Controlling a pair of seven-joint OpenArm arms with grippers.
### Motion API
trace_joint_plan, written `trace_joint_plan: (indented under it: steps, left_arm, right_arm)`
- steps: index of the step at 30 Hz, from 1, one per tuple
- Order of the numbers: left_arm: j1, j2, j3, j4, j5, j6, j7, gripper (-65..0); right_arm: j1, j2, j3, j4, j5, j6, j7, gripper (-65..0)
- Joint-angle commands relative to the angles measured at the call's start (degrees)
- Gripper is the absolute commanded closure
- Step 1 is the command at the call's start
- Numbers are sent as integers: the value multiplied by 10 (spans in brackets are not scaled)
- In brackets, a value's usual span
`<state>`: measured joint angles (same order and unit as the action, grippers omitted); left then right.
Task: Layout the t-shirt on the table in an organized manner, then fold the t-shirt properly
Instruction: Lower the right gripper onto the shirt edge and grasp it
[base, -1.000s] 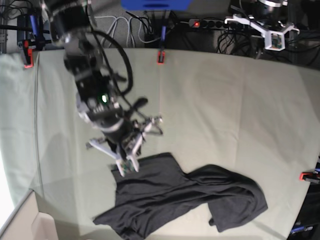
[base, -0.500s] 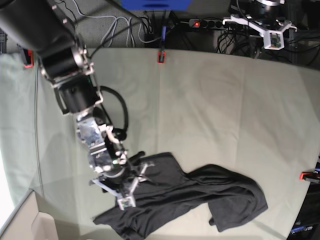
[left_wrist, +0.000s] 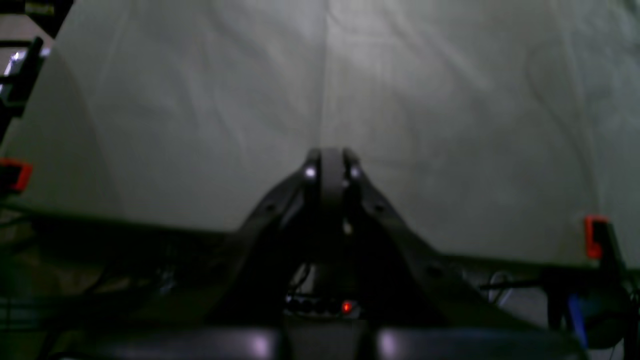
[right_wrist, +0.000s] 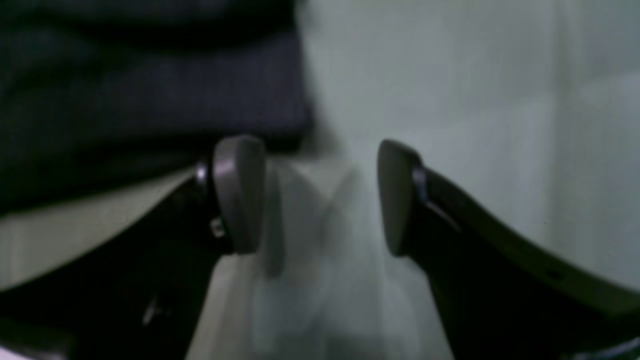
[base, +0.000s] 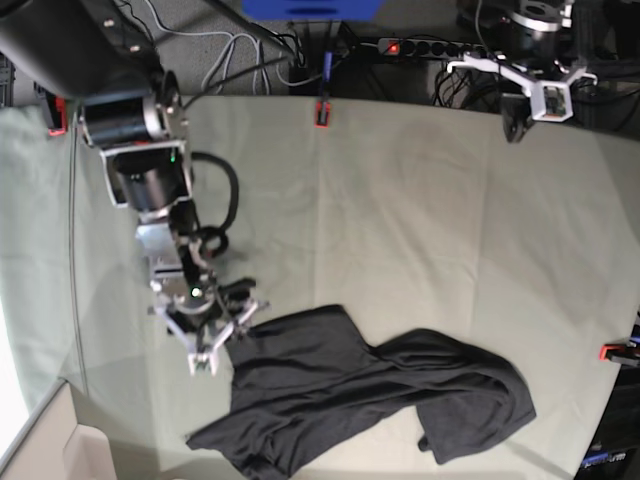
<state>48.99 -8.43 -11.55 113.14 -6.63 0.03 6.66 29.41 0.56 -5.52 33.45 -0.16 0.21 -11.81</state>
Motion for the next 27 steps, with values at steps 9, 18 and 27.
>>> trace_joint_plan:
  steps: [9, 18, 27]
  left_arm:
    - [13, -2, -2, 7, 2, 3, -13, -5]
    - [19, -2, -2, 6, 1, 3, -13, -5]
    - [24, -2, -2, 5, 3, 3, -13, -5]
  right_arm:
    - [25, -11, 3, 11, 0, 1, 19, -360]
    - [21, -15, -1, 9, 0, 1, 61, -357]
    - [25, -41, -1, 8, 0, 1, 61, -122]
